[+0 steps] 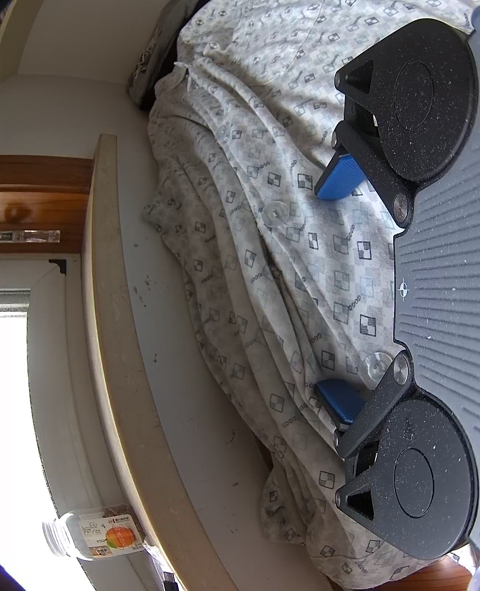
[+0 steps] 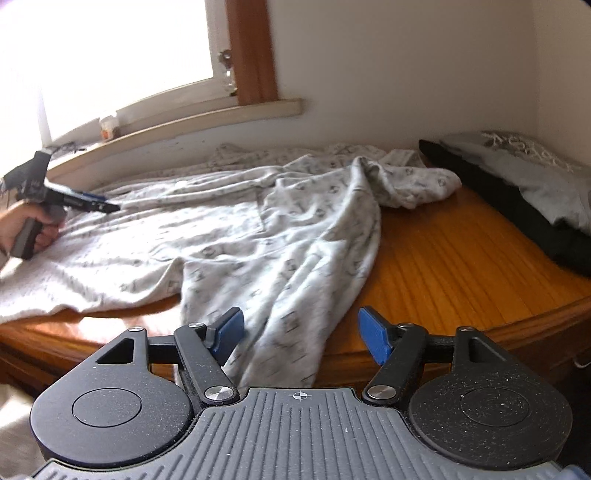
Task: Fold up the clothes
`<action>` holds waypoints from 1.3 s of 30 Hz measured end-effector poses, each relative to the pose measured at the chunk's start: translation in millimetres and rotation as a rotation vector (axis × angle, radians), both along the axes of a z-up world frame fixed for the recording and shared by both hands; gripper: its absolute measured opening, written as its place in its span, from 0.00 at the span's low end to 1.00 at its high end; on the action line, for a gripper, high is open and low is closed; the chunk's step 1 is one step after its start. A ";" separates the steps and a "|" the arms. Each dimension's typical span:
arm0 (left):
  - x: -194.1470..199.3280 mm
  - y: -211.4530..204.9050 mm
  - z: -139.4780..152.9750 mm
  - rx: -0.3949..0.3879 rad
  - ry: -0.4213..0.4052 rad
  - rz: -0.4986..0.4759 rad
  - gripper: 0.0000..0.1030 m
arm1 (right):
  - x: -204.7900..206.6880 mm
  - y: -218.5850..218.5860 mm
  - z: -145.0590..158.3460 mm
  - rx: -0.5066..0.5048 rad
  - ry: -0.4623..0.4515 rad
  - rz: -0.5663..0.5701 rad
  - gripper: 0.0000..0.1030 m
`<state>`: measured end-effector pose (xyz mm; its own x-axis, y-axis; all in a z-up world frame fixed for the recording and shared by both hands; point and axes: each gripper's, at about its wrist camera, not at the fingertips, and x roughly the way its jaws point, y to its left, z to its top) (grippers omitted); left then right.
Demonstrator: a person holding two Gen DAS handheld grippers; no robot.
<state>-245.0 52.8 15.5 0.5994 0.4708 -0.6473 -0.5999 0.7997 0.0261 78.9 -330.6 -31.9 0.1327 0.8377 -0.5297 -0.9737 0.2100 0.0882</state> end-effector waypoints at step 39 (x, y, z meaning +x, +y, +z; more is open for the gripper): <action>-28.7 -79.9 0.8 -0.012 -0.005 -0.093 1.00 | 16.4 26.4 3.4 -0.035 -0.042 0.006 0.80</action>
